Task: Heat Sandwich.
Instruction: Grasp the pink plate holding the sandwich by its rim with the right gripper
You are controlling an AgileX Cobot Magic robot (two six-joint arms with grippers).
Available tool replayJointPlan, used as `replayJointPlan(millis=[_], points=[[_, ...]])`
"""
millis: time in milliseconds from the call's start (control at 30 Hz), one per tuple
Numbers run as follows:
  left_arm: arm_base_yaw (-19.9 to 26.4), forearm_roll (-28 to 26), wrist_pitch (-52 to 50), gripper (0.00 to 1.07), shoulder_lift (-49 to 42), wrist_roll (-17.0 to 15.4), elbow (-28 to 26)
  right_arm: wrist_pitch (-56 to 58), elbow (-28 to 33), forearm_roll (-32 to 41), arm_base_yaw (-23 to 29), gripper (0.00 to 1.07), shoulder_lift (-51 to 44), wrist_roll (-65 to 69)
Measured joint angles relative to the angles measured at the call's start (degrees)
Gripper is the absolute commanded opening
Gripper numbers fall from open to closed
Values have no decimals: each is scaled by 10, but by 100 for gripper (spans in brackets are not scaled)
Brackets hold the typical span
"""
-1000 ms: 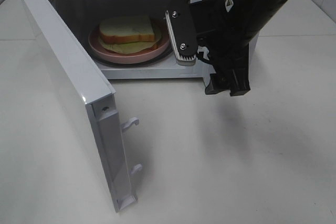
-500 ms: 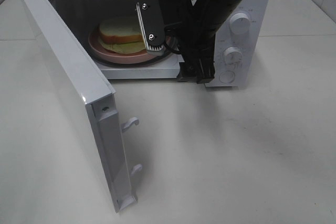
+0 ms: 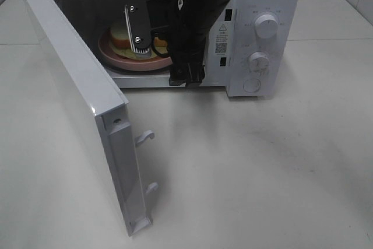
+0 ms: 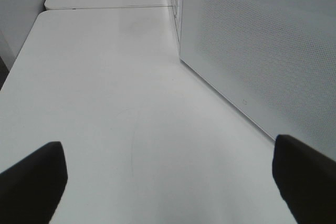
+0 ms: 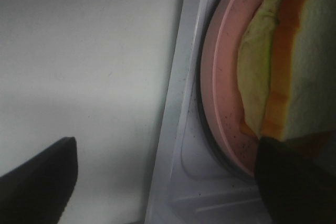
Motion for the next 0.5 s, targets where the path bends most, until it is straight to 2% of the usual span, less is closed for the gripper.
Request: replayJointPlan(millis=[500], points=[[0, 0, 0, 103, 0, 0, 0, -13, -104, 13, -3, 86, 109, 0]])
